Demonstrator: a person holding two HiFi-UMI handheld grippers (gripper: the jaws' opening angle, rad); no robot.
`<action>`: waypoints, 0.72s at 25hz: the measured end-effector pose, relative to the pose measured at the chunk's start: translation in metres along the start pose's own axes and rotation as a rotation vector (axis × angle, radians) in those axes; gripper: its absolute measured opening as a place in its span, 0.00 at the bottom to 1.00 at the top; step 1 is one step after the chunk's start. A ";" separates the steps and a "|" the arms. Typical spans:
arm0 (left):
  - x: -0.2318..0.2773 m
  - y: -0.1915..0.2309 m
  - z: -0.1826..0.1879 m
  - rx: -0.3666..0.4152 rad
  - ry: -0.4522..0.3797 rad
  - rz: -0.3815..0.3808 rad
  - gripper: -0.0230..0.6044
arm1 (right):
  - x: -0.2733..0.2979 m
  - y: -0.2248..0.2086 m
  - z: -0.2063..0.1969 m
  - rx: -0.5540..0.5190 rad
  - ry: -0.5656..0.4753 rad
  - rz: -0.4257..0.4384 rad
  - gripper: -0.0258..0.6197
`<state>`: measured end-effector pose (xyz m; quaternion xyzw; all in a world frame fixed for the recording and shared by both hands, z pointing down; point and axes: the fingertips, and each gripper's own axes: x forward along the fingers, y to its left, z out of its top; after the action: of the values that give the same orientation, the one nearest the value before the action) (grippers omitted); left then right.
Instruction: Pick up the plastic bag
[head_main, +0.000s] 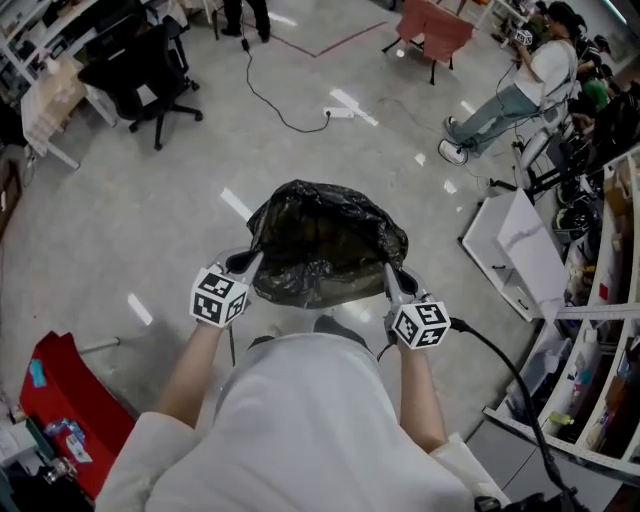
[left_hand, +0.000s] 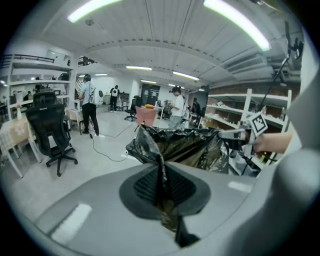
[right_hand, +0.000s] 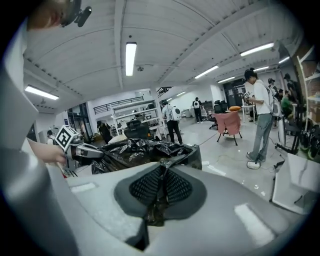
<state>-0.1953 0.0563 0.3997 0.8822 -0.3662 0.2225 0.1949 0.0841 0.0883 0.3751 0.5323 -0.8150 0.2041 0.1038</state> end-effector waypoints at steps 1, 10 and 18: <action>-0.010 -0.001 -0.001 0.014 -0.008 -0.001 0.05 | -0.006 0.010 0.000 -0.010 -0.007 -0.007 0.04; -0.077 -0.003 -0.015 0.110 -0.027 -0.023 0.05 | -0.046 0.075 -0.009 -0.046 -0.057 -0.068 0.04; -0.089 -0.035 -0.033 0.137 0.014 -0.024 0.05 | -0.074 0.089 -0.035 -0.075 -0.020 -0.021 0.04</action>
<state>-0.2342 0.1462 0.3728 0.8962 -0.3383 0.2511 0.1391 0.0323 0.1956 0.3578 0.5384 -0.8176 0.1667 0.1176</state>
